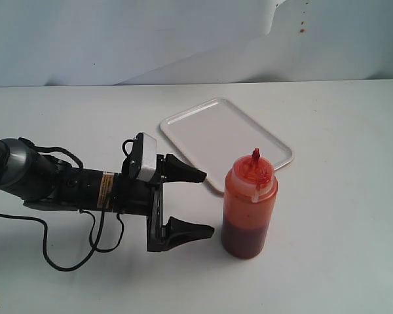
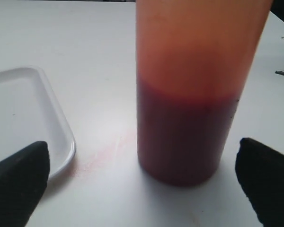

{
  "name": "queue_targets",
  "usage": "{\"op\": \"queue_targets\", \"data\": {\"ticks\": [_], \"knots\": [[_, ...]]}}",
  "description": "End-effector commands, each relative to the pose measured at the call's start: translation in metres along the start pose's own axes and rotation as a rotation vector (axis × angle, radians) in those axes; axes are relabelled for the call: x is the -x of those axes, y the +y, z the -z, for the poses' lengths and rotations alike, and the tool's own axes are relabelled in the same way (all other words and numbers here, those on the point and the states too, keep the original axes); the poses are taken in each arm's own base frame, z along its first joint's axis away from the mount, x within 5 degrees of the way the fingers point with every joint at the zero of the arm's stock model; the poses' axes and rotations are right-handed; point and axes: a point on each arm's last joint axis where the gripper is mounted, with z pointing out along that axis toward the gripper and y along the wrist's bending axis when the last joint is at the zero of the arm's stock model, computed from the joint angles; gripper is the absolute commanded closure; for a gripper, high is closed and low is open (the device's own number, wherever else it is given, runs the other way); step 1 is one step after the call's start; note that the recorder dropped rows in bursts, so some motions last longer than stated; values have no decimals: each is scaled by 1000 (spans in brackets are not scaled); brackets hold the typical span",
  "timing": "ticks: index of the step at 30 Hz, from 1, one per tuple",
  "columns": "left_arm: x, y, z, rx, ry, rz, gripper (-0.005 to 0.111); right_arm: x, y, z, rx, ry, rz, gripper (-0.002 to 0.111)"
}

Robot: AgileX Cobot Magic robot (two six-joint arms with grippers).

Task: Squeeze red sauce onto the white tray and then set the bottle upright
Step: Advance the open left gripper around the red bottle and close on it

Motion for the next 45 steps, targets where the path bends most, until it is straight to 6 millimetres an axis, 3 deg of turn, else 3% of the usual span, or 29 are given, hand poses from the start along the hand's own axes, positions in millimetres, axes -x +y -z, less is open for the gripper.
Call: {"op": "queue_targets", "data": {"ticks": [1, 15, 20, 25, 45], "knots": [[2, -1, -1, -18, -7, -11, 2, -1, 0, 0, -5, -4, -3, 108], [2, -4, -3, -36, 0, 32, 2, -1, 0, 0, -5, -4, -3, 108], [8, -13, -23, -25, -10, 11, 2, -1, 0, 0, -5, -4, -3, 108], [-1, -9, -23, 26, 97, 19, 2, -1, 0, 0, -5, -4, -3, 108], [3, -6, -25, -5, 100, 75, 2, -1, 0, 0, -5, -4, -3, 108]]}}
